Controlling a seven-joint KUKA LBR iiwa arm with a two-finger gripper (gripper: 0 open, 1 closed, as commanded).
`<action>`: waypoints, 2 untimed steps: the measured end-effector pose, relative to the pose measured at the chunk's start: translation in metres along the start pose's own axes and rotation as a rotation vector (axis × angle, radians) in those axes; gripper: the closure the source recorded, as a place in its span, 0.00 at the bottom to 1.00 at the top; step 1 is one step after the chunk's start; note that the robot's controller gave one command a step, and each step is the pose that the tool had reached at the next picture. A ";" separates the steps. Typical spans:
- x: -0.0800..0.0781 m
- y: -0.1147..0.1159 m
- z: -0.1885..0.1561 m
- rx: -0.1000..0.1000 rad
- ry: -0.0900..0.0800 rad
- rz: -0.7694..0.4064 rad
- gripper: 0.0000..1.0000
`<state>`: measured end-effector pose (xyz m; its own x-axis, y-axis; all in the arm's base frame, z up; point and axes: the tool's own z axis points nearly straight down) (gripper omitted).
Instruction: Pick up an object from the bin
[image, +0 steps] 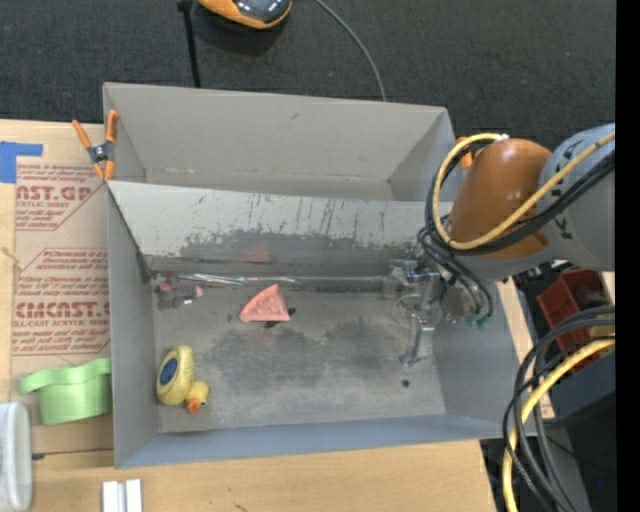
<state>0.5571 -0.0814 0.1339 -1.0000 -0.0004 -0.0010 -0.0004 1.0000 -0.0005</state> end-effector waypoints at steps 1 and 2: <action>-0.016 0.010 0.023 0.001 -0.005 0.055 0.00; -0.020 0.051 0.054 -0.001 0.000 0.109 0.00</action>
Offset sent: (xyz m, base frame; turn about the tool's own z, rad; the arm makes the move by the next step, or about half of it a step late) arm 0.0210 0.0664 -0.0639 0.1216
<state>0.5768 -0.0299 0.0797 -0.9941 0.1087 -0.0013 0.1087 0.9941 0.0004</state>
